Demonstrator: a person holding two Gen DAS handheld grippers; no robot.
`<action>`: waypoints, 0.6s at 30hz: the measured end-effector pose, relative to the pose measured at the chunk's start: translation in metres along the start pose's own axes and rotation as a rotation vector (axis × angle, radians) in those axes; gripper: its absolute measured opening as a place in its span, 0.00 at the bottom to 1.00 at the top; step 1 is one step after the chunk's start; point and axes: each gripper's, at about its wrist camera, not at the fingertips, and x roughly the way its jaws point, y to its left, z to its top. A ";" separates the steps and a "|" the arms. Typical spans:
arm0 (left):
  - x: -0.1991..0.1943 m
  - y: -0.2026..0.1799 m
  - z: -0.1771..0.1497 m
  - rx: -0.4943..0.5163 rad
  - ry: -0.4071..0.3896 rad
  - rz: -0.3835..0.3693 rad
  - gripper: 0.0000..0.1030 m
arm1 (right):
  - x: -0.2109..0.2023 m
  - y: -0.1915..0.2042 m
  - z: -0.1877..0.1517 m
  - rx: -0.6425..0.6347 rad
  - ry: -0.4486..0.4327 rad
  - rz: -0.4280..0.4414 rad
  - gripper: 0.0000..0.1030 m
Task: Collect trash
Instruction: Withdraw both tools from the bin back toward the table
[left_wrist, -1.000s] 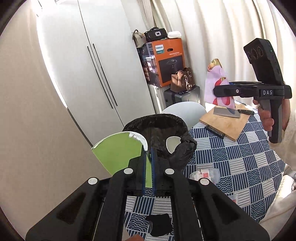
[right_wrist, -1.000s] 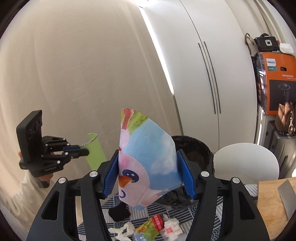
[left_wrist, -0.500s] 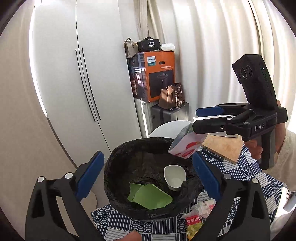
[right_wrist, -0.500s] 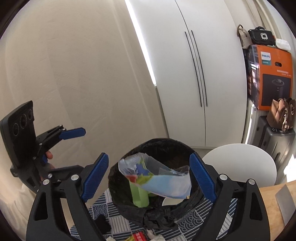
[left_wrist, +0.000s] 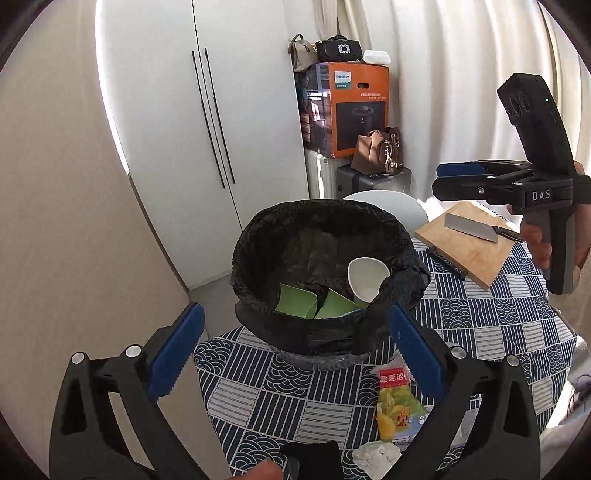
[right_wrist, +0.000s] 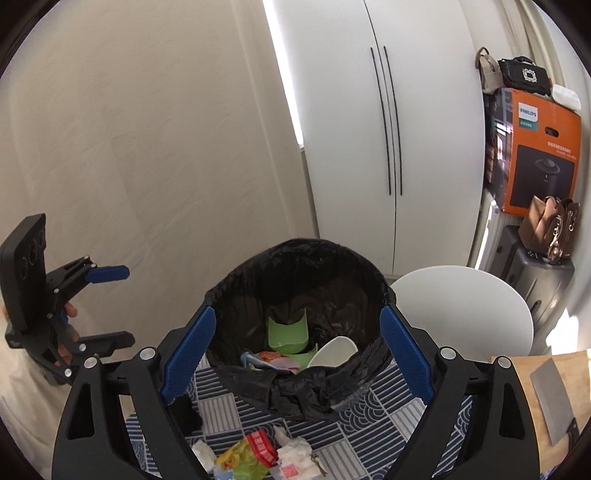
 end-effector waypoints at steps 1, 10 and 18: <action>-0.002 0.000 -0.004 -0.012 0.013 0.007 0.94 | -0.002 0.000 -0.001 -0.004 0.002 0.002 0.84; -0.013 -0.001 -0.042 -0.071 0.115 0.056 0.94 | -0.024 0.006 -0.026 -0.025 0.035 -0.015 0.84; -0.002 -0.001 -0.077 -0.106 0.213 0.073 0.94 | -0.025 -0.001 -0.057 -0.026 0.111 -0.044 0.84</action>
